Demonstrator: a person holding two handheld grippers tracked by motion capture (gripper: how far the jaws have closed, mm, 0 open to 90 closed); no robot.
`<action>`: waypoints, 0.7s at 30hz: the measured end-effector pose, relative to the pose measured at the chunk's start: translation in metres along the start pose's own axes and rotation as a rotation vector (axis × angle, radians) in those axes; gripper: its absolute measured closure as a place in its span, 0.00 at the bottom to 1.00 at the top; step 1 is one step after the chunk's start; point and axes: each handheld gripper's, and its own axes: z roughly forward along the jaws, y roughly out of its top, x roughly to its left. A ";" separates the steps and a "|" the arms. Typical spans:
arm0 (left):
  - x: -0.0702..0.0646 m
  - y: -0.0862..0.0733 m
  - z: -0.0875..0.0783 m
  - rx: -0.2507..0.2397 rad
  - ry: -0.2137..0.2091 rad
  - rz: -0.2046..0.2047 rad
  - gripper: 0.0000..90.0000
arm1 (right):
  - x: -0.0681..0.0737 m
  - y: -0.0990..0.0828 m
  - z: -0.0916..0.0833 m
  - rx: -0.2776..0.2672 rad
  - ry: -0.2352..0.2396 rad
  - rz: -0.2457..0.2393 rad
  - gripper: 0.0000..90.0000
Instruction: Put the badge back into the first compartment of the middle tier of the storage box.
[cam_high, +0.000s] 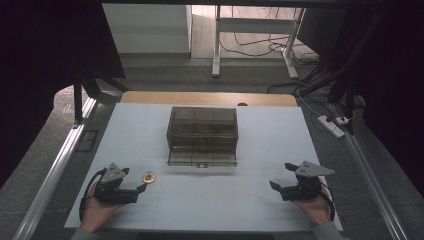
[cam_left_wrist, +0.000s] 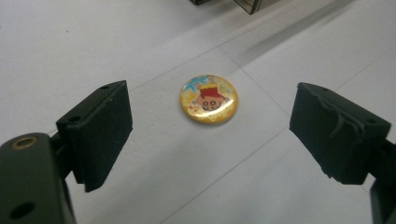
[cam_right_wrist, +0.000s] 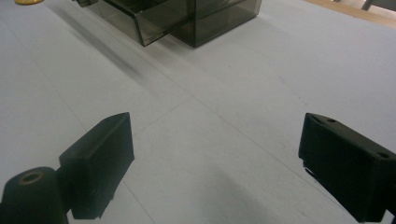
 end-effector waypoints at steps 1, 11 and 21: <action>0.000 0.000 0.000 0.000 0.000 0.000 0.15 | 0.001 0.000 0.001 -0.001 0.004 -0.001 0.11; 0.000 0.001 0.001 0.003 0.004 -0.006 0.14 | 0.001 -0.001 0.000 0.008 0.012 -0.006 0.11; 0.000 0.002 0.000 0.004 0.008 -0.004 0.14 | 0.002 -0.002 0.002 0.019 0.009 -0.009 0.11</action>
